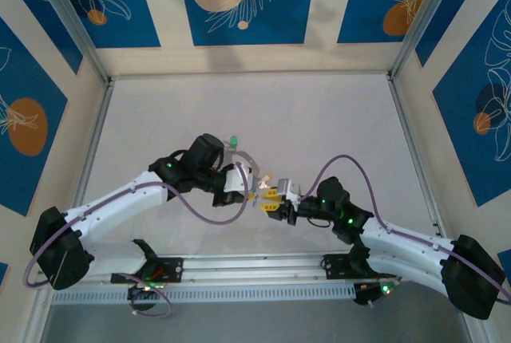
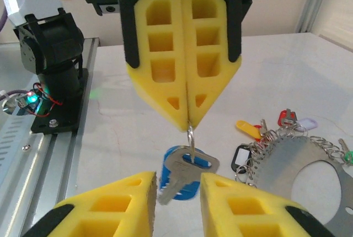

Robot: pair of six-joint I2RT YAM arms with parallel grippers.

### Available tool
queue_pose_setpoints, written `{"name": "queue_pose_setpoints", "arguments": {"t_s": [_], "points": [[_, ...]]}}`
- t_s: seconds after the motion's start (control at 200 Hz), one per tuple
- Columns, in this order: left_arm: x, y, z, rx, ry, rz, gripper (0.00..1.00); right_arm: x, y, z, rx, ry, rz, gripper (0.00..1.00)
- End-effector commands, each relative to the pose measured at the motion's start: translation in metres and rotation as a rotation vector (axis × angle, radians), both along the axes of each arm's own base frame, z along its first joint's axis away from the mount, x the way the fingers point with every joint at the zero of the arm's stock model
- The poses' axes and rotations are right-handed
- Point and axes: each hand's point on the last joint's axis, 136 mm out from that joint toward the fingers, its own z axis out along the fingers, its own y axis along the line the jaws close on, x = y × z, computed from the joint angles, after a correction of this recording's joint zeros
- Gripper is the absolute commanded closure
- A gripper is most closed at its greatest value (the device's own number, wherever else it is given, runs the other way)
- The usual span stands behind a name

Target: Put the keys on the keyring

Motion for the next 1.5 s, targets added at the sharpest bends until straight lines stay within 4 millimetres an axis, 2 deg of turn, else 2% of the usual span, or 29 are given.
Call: {"name": "queue_pose_setpoints", "arguments": {"t_s": [0.0,0.245,0.495,0.725,0.885,1.22,1.265,1.315,1.49], "points": [[-0.008,-0.002,0.011,-0.017,-0.02,-0.039,1.0,0.002,0.003,0.009,0.01,-0.025,0.013,0.74],[-0.008,-0.004,0.015,-0.035,-0.009,-0.038,1.0,0.002,0.008,0.013,0.022,-0.016,0.035,0.77],[-0.01,-0.004,0.014,-0.032,-0.002,-0.044,1.0,0.003,0.01,0.019,0.041,-0.025,0.037,0.72],[-0.014,-0.005,0.005,0.009,-0.012,-0.058,1.0,0.004,0.012,0.022,0.042,-0.03,0.045,0.77],[-0.014,-0.008,0.008,-0.004,-0.018,-0.062,1.0,0.004,0.015,0.022,0.042,-0.023,0.055,0.78],[-0.013,-0.007,0.007,-0.013,-0.038,-0.055,1.0,0.003,0.016,0.019,0.037,-0.007,0.062,1.0],[-0.011,-0.007,0.006,-0.015,-0.039,-0.04,0.89,0.003,0.015,0.019,0.039,-0.008,0.062,1.0],[-0.01,-0.007,0.003,-0.013,-0.043,-0.034,0.84,0.002,0.015,0.021,0.044,-0.012,0.061,1.0],[-0.009,-0.006,-0.001,-0.006,-0.046,-0.03,0.82,0.002,0.014,0.025,0.06,-0.023,0.059,1.0]]}}
